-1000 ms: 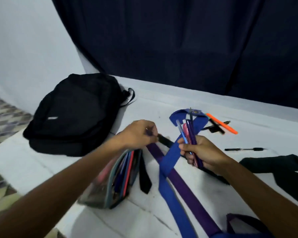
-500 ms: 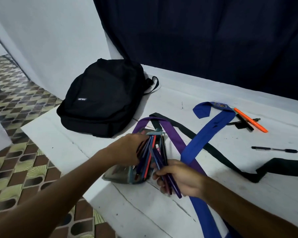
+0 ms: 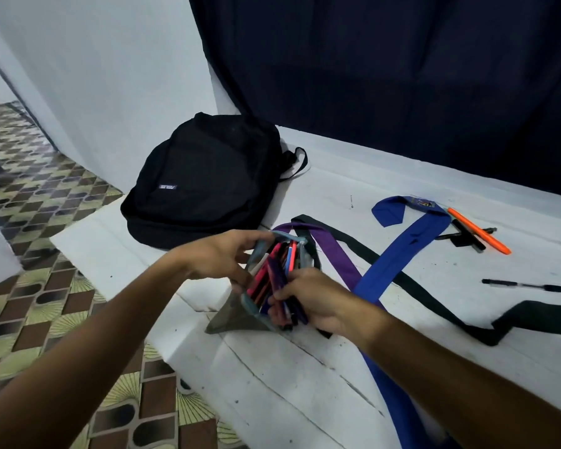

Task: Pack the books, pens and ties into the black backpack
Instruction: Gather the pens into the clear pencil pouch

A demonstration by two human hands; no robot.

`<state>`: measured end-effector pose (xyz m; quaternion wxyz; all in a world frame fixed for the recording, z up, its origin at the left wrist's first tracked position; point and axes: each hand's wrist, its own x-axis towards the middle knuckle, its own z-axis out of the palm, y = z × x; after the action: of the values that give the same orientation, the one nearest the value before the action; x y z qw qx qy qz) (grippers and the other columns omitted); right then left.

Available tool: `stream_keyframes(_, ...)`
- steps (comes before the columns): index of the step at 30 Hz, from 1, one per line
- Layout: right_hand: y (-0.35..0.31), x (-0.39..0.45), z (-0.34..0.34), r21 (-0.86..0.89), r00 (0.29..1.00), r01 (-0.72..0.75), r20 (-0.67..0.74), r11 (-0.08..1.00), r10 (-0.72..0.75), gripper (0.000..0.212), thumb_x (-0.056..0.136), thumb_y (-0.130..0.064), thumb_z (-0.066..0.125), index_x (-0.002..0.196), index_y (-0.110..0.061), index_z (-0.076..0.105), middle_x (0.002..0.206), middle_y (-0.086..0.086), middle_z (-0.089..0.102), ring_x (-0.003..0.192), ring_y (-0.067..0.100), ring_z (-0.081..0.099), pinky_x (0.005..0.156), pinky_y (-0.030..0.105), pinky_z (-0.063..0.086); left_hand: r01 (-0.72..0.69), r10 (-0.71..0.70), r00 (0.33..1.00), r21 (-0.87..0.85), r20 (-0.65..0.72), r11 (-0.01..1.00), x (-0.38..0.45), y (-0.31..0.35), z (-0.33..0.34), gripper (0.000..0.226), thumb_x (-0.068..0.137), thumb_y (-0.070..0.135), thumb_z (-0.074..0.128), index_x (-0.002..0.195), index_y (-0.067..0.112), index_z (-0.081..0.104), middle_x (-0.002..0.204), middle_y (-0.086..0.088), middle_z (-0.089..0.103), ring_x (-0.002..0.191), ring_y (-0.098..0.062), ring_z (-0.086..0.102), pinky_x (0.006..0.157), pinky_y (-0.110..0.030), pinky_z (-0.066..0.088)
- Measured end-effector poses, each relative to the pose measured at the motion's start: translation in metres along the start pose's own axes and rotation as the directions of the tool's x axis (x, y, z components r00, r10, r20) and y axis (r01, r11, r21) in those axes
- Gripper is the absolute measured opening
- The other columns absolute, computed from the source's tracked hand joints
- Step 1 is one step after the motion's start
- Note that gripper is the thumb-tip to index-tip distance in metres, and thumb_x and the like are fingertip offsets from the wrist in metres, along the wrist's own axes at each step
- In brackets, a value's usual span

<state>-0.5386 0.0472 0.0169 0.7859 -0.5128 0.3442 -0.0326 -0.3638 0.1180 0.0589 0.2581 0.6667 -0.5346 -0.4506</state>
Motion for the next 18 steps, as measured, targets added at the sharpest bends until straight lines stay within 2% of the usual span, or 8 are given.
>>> stream_keyframes(2,-0.007,0.011,0.009,0.011,0.994,0.051,-0.097,0.999,-0.05,0.023,0.088,0.015,0.04,0.083,0.001,0.057,0.076,0.021,0.056,0.061,0.028,0.055,0.064,0.039,0.051,-0.016,0.016,1.0,-0.034,0.009,0.999,0.0,-0.002,-0.005,0.084,0.073,-0.024,0.067,0.123,0.041,0.049,0.124,-0.006,0.062,0.109,-0.021,0.064,0.084,-0.058,0.054)
stream_keyframes(4,-0.015,0.017,0.018,0.053,0.986,0.081,-0.147,0.995,-0.072,0.024,0.087,0.015,0.039,0.081,0.001,0.058,0.078,0.023,0.056,0.055,0.026,0.05,0.06,0.039,0.05,-0.014,0.016,0.999,-0.067,0.031,0.998,-0.001,-0.004,-0.011,0.082,0.074,-0.024,0.066,0.125,0.038,0.049,0.128,-0.007,0.061,0.109,-0.02,0.064,0.084,-0.057,0.054)
stream_keyframes(7,-0.024,0.027,0.024,0.039,0.985,0.076,-0.159,0.996,-0.069,0.031,0.085,0.01,0.036,0.093,0.001,0.064,0.083,0.02,0.068,0.063,0.028,0.056,0.059,0.034,0.05,0.005,0.01,0.996,-0.154,0.094,0.988,0.0,-0.009,-0.022,0.079,0.076,-0.025,0.062,0.132,0.029,0.049,0.132,-0.013,0.058,0.1,-0.026,0.067,0.067,-0.036,0.06)
stream_keyframes(10,-0.028,0.036,0.025,-0.158,0.977,0.062,-0.193,0.985,-0.093,0.036,0.084,0.005,0.036,0.108,0.0,0.063,0.101,0.02,0.071,0.088,0.033,0.068,0.072,0.038,0.058,0.014,0.009,0.991,-0.164,0.136,0.986,0.002,-0.016,-0.031,0.08,0.076,-0.025,0.062,0.139,0.022,0.046,0.13,-0.014,0.058,0.109,-0.038,0.061,0.074,-0.04,0.058)
stream_keyframes(12,-0.03,0.038,0.026,-0.3,0.968,0.056,-0.217,0.952,-0.125,0.028,0.087,0.003,0.037,0.097,-0.002,0.063,0.091,0.018,0.07,0.079,0.029,0.068,0.068,0.035,0.059,0.018,0.007,0.989,-0.164,0.147,0.986,0.004,-0.018,-0.035,0.082,0.076,-0.025,0.062,0.142,0.02,0.043,0.133,-0.017,0.056,0.11,-0.035,0.062,0.078,-0.044,0.057)
stream_keyframes(14,-0.032,0.037,0.029,-0.417,0.959,0.054,-0.232,0.907,-0.164,0.019,0.091,0.002,0.042,0.087,0.0,0.061,0.075,0.013,0.062,0.061,0.022,0.061,0.058,0.03,0.056,0.021,0.009,0.988,-0.191,0.155,0.981,0.005,-0.019,-0.037,0.083,0.076,-0.026,0.06,0.144,0.018,0.041,0.134,-0.022,0.052,0.101,-0.029,0.065,0.069,-0.033,0.059)
stream_keyframes(16,-0.032,0.038,0.03,-0.545,0.96,0.059,-0.198,0.837,-0.197,0.014,0.091,0.004,0.049,0.093,0.006,0.063,0.071,0.013,0.058,0.055,0.021,0.058,0.046,0.023,0.051,0.026,0.008,0.987,-0.208,0.158,0.978,0.006,-0.02,-0.039,0.083,0.075,-0.026,0.061,0.144,0.017,0.04,0.134,-0.024,0.051,0.091,-0.023,0.066,0.063,-0.028,0.058)
stream_keyframes(18,-0.03,0.04,0.029,-0.676,0.964,0.071,-0.142,0.733,-0.224,0.012,0.089,0.002,0.054,0.093,0.007,0.065,0.073,0.014,0.059,0.058,0.024,0.061,0.043,0.023,0.048,0.029,0.006,0.986,-0.208,0.165,0.978,0.007,-0.022,-0.04,0.085,0.072,-0.02,0.066,0.143,0.02,0.041,0.133,-0.022,0.053,0.089,-0.023,0.066,0.061,-0.027,0.057)
